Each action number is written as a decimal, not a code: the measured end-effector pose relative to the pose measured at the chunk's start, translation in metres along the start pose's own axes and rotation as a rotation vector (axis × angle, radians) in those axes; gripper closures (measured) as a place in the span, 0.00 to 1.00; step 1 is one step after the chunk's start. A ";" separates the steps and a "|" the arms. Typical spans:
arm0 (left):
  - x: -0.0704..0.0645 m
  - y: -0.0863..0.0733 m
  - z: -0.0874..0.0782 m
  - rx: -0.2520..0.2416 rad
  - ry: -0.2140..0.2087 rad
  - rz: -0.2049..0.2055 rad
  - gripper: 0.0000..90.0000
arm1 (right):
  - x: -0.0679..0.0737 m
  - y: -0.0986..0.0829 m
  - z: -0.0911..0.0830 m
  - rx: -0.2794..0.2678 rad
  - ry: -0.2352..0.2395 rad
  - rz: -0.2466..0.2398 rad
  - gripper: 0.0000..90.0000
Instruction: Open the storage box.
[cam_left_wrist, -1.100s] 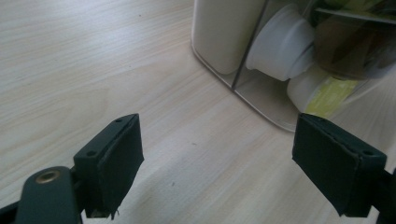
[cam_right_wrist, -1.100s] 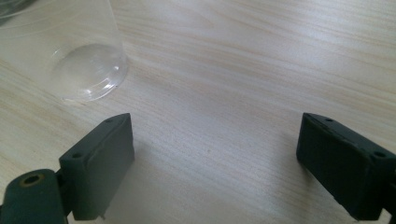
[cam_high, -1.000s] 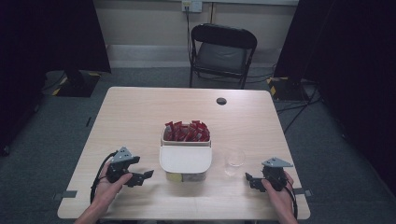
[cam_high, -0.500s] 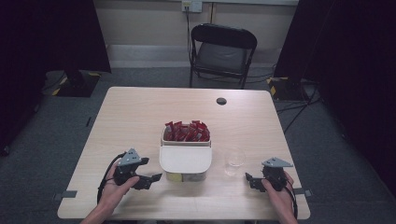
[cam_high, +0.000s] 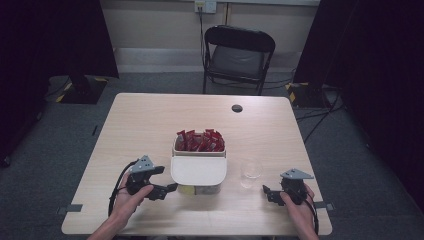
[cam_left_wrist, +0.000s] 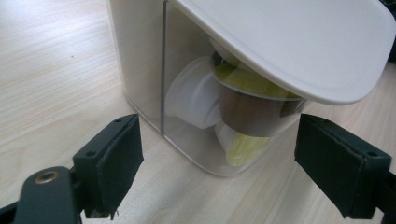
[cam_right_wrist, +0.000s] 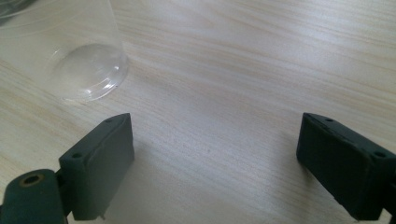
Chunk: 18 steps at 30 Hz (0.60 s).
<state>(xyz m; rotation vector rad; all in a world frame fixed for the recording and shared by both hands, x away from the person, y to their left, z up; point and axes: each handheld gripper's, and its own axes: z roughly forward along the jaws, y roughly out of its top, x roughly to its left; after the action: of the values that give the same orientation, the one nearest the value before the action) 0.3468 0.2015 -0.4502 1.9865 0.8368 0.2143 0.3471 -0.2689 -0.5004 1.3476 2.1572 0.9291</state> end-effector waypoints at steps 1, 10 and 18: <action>0.000 0.000 0.000 0.002 -0.004 0.002 0.16 | 0.000 0.000 0.000 0.000 0.000 0.000 0.12; 0.001 0.009 -0.006 -0.006 -0.011 0.010 0.13 | 0.000 0.000 0.000 0.000 0.000 0.000 0.12; 0.002 0.013 -0.008 -0.030 -0.025 -0.003 0.14 | 0.000 0.000 0.000 0.000 0.000 0.000 0.12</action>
<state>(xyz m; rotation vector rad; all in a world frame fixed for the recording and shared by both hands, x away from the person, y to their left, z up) 0.3506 0.2041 -0.4350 1.9561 0.8164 0.1989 0.3471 -0.2689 -0.5004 1.3479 2.1571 0.9287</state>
